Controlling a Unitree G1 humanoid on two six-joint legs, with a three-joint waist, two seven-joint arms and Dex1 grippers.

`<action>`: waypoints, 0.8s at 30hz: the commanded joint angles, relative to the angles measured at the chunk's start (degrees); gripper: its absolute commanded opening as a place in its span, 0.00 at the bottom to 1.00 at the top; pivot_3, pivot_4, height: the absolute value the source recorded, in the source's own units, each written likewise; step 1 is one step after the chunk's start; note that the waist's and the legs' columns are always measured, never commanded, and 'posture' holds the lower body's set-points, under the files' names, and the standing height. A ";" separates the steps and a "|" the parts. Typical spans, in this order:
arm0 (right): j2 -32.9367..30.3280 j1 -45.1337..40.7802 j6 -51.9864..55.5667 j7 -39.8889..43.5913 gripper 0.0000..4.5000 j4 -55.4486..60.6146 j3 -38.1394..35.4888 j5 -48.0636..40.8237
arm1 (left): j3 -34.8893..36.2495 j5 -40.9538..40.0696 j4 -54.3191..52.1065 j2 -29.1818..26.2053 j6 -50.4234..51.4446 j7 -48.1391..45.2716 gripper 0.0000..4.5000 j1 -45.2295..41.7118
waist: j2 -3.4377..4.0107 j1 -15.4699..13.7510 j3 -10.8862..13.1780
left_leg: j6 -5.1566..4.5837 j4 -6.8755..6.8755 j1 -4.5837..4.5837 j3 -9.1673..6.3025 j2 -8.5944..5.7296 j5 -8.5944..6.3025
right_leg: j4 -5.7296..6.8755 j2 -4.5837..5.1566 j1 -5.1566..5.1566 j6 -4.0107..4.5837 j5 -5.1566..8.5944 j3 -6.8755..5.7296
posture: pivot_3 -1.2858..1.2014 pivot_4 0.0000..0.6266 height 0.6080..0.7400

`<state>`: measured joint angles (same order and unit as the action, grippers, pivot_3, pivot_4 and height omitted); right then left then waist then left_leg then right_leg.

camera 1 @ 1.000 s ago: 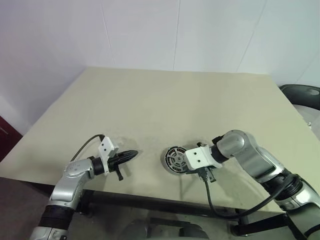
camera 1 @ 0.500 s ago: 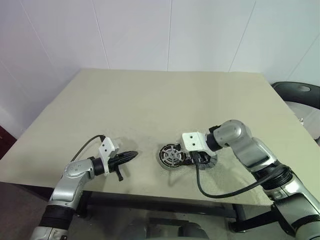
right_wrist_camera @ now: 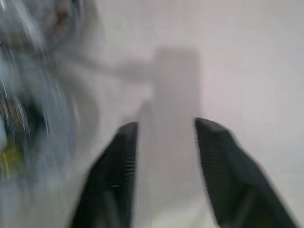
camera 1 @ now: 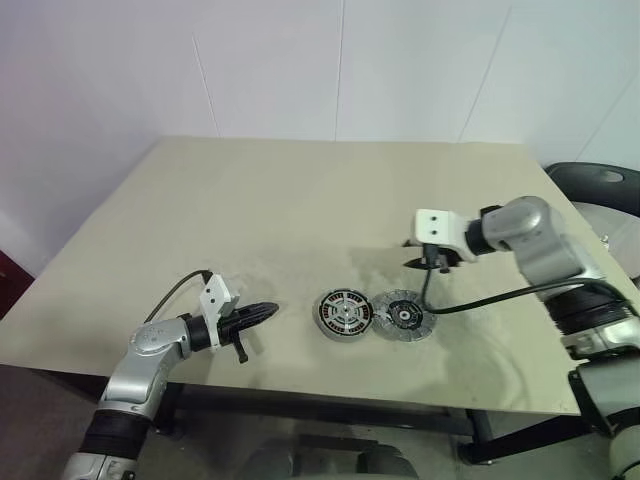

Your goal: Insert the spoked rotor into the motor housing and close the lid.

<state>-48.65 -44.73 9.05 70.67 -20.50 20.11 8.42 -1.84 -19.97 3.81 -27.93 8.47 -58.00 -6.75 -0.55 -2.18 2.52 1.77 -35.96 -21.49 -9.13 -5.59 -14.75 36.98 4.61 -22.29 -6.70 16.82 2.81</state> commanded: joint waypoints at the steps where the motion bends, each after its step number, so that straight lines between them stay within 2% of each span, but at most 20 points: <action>1: -4.38 0.44 -0.60 2.23 0.15 -2.10 -1.47 1.40 | 1.54 -3.16 -3.87 0.11 0.69 -0.71 0.00 0.02 | 0.03 0.05 0.01 | 0.00 0.03 -0.03 0.06 0.02 0.00 | 0.03 0.00 0.02 0.00 0.00 0.03 | 0.52 0.00 1.00; 3: -7.65 2.92 0.68 4.67 0.00 -2.81 -1.16 1.92 | 1.98 -5.06 -5.61 0.26 1.89 -0.98 0.00 0.15 | 0.03 0.04 0.02 | 0.00 0.04 -0.03 0.10 0.09 0.00 | 0.04 0.00 0.04 0.00 0.00 0.04 | 0.52 0.00 1.00; 7: -10.87 8.07 3.03 8.45 0.00 -1.32 -2.00 0.55 | 1.82 -6.62 -7.72 -0.26 3.18 -1.74 0.00 0.35 | 0.04 -0.02 0.02 | 0.00 -0.03 -0.02 0.14 0.10 0.00 | 0.04 -0.01 0.11 0.02 0.01 0.04 | 0.52 0.00 1.00; 13: -9.44 14.67 7.92 10.73 0.00 5.47 -4.75 -4.98 | 1.38 -6.41 -8.43 -0.70 3.58 -2.13 0.00 -0.37 | 0.06 0.15 0.03 | -0.02 -0.11 0.05 0.57 0.29 -0.01 | 0.10 0.04 0.05 0.11 -0.04 0.05 | 0.52 0.00 1.00; 24: -4.29 14.90 12.70 10.28 0.00 9.01 -7.89 -12.41 | 0.30 -4.60 -8.30 -0.69 3.68 -0.79 0.00 -0.04 | 0.04 -0.08 0.03 | -0.02 -0.17 0.07 0.71 0.35 -0.01 | 0.09 0.04 0.05 0.08 -0.14 0.07 | 0.52 0.00 1.00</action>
<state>-53.02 -28.64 21.22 80.79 -13.03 14.51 -2.21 -1.47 -24.72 -2.69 -28.17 12.57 -58.98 -6.45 -0.51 -2.26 2.55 1.75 -36.13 -21.42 -8.42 -5.24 -14.76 37.06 4.65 -22.24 -6.62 16.68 2.87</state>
